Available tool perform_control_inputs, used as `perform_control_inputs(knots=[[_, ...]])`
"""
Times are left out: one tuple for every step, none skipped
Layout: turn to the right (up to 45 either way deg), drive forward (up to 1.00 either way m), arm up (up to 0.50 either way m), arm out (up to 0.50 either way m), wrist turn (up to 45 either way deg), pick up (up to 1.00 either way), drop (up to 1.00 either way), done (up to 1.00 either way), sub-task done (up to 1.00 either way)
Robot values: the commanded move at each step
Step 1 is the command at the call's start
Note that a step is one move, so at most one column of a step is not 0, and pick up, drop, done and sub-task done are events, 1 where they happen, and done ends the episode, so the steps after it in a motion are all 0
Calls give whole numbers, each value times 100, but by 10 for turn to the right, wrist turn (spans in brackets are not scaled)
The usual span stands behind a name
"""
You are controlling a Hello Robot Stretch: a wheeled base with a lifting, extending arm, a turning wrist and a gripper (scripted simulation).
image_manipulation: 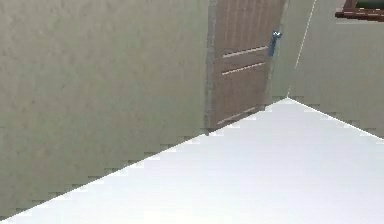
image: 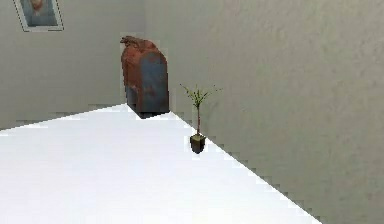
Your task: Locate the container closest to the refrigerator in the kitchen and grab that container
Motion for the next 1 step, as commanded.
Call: perform_control_inputs(knots=[[-60, 0, 0, 0, 0, 0, 0, 0, 0]])
